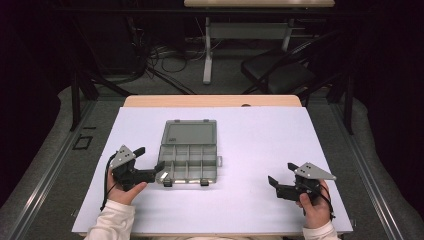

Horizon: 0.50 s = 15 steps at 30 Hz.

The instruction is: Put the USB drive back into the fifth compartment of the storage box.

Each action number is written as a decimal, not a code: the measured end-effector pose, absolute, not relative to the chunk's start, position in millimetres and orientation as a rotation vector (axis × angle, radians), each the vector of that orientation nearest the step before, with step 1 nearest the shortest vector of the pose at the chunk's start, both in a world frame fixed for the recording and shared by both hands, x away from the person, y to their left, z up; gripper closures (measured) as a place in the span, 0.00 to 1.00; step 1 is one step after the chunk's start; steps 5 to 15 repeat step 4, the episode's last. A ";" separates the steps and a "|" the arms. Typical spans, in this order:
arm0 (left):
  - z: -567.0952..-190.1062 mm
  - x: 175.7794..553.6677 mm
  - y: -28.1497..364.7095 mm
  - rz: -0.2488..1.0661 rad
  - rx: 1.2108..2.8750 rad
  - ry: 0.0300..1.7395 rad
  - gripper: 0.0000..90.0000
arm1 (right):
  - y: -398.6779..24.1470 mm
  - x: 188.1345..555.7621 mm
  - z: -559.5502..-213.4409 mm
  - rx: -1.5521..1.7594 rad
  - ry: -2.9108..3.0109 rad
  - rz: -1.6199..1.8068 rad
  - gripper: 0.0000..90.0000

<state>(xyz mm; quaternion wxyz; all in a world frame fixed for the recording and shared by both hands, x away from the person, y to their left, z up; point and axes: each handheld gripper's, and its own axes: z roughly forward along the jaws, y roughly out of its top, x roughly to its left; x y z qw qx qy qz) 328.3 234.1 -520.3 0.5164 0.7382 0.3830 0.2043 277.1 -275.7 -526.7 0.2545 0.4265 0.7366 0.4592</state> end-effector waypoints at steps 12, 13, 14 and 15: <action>-520.1 328.7 235.0 0.491 1.768 0.923 0.08 | -276.6 277.8 -527.4 1.166 2.002 1.243 0.15; -520.1 328.7 235.0 0.491 1.768 0.923 0.08 | -276.6 277.8 -527.4 1.166 2.002 1.243 0.15; -520.1 328.7 235.0 0.491 1.768 0.923 0.08 | -276.6 277.8 -527.4 1.166 2.002 1.243 0.15; -520.1 328.7 235.0 0.491 1.768 0.923 0.08 | -276.6 277.8 -527.4 1.166 2.002 1.243 0.15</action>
